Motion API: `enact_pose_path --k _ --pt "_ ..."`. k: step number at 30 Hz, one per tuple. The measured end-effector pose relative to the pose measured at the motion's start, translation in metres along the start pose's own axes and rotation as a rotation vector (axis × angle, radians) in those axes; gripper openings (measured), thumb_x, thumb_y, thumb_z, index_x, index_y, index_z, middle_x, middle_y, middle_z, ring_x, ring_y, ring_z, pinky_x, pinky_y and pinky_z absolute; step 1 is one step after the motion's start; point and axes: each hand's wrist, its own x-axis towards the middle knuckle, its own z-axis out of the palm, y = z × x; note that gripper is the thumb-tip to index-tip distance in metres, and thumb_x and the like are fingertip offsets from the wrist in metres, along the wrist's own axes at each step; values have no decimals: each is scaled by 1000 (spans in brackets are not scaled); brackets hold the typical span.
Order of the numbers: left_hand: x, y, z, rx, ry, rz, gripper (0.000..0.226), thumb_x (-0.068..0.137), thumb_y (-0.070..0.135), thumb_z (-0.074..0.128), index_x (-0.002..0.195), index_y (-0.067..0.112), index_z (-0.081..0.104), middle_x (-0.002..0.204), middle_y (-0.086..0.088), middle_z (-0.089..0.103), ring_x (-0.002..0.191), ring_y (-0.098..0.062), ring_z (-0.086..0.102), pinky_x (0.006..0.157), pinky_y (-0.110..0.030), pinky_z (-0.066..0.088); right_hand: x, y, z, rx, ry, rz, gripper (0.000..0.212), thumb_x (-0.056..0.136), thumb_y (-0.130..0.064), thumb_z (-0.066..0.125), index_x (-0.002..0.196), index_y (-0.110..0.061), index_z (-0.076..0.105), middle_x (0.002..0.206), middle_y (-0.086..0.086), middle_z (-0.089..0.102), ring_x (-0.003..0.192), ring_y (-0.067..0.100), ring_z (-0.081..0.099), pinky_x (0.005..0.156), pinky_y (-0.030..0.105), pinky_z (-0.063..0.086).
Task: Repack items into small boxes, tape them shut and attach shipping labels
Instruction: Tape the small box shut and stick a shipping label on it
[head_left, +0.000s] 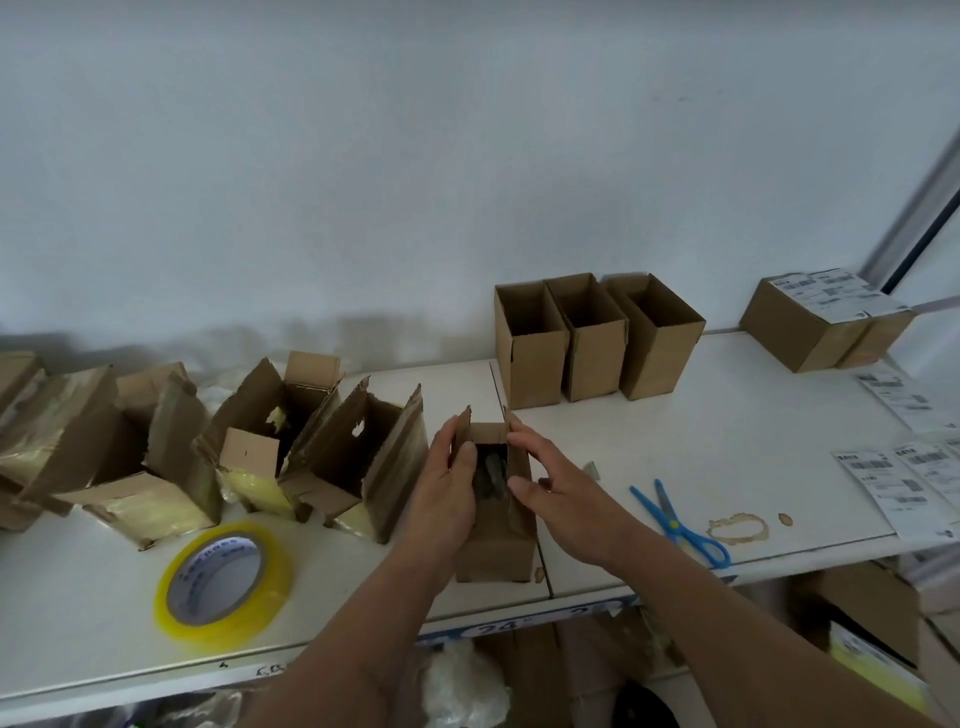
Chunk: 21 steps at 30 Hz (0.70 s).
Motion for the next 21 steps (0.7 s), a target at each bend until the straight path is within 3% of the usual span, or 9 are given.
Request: enact_pose_path --k 5,8,11,15,21 --pt "1 1 -3 -146 -63 -154 46 102 34 47 144 50 35 131 -4 49 105 -24 62 76 -40 61 1 0 14 26 22 12 51 101 -27 49 146 -35 27 154 -9 23 133 13 36 110 37 42" --pt "2 0 -5 -227 -22 -179 45 103 28 47 143 46 38 125 -3 52 100 -24 64 59 -32 59 3 1 17 141 60 67 52 102 -27 47 148 -38 25 152 -6 27 123 14 48 99 33 51" --pt "5 -6 -2 -242 2 -216 51 102 31 49 148 43 29 129 -4 54 100 -26 66 64 -40 61 4 3 22 217 92 97 60 102 -26 48 152 -37 16 147 -8 32 113 6 51 90 22 52" --pt "5 -11 2 -151 25 -239 44 102 44 43 144 40 35 121 0 56 105 -25 60 86 -51 56 7 4 32 269 97 171 64 103 -28 45 154 -36 8 153 -3 31 128 15 44 105 36 45" --pt "5 -13 4 -192 54 -231 31 104 40 40 135 42 44 113 5 58 102 -20 60 80 -44 55 8 7 31 168 36 177 67 104 -35 41 155 -37 -3 156 -3 25 131 17 42 107 38 44"
